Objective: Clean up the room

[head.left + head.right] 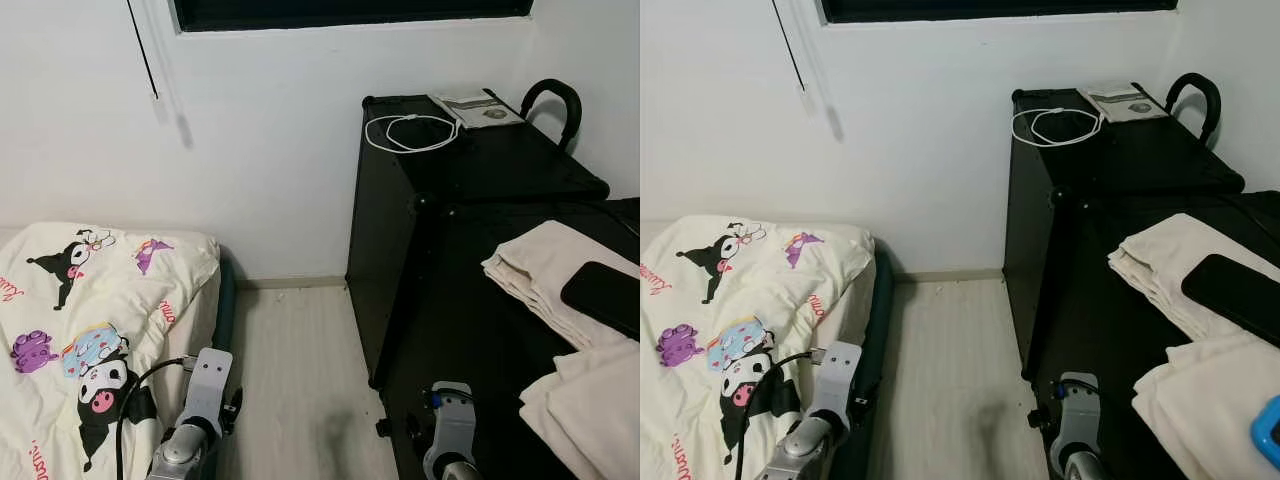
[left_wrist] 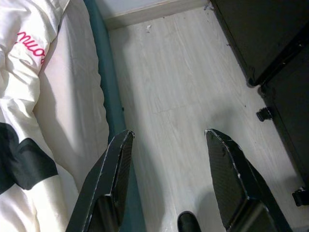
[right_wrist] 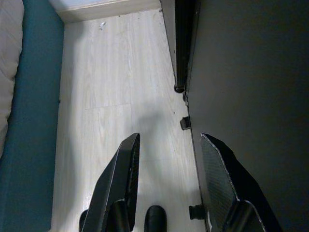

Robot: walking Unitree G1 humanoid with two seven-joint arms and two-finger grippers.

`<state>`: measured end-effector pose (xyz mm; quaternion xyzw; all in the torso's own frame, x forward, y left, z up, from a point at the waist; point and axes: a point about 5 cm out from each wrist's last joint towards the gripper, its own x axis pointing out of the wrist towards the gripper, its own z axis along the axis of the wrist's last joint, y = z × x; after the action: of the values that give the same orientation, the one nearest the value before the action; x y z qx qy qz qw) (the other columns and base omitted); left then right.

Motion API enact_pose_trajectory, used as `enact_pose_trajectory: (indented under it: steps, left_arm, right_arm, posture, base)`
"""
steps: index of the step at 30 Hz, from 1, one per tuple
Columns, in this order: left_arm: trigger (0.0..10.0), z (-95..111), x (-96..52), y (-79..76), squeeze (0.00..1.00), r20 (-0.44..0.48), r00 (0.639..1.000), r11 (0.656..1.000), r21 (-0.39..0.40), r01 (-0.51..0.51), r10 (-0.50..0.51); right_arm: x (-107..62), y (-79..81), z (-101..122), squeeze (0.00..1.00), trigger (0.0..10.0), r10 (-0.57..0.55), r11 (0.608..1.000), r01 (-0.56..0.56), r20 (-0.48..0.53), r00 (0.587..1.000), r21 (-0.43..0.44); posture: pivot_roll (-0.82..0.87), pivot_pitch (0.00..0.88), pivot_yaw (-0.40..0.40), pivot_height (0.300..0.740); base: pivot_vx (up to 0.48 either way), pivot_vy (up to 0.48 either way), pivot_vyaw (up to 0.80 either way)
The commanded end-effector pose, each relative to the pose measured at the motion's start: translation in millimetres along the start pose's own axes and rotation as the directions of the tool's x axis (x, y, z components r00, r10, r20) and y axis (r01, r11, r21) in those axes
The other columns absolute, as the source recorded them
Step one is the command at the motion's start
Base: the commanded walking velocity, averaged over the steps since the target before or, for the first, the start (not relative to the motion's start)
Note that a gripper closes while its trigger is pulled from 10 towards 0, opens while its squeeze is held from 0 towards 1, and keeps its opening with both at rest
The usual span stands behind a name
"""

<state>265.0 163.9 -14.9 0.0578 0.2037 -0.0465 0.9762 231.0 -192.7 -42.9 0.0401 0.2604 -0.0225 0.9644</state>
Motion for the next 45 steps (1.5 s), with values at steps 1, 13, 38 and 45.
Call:
enact_pose_trajectory:
  steps: [1,13,38,45]
  left_arm:
    - [10.0,-6,-3.5,4.3,0.00,-0.014,1.000,1.000,0.009,-0.003,0.003]
    - [10.0,2,-0.8,1.2,0.00,0.027,1.000,1.000,0.025,-0.002,0.002]
    - [10.0,4,-1.3,-0.1,0.00,0.059,0.998,1.000,0.006,0.007,-0.008]
    - [10.0,4,-1.5,2.0,0.00,0.059,0.998,1.000,0.005,0.001,-0.001]
  right_arm:
    - [-1.7,2.7,-6,0.00,10.0,0.005,1.000,-0.005,-0.021,1.000,0.006]
    - [-2.0,2.5,-6,0.00,10.0,0.005,1.000,-0.005,-0.019,1.000,0.004]
    - [0.3,9.0,-2,0.00,10.0,0.060,0.998,-0.060,-0.007,0.998,-0.028]
    - [1.5,19.8,-1,0.00,10.0,0.118,0.992,-0.118,-0.009,0.993,-0.055]
  posture:
    - [0.04,0.071,0.020,0.734]
    - [0.03,0.070,0.023,0.734]
    - [0.02,0.078,0.021,0.734]
    - [0.03,0.078,0.020,0.734]
  base:
    - [0.000,0.000,0.00]
    - [0.000,0.000,0.00]
    - [0.372,0.000,0.00]
    - [0.407,0.000,0.00]
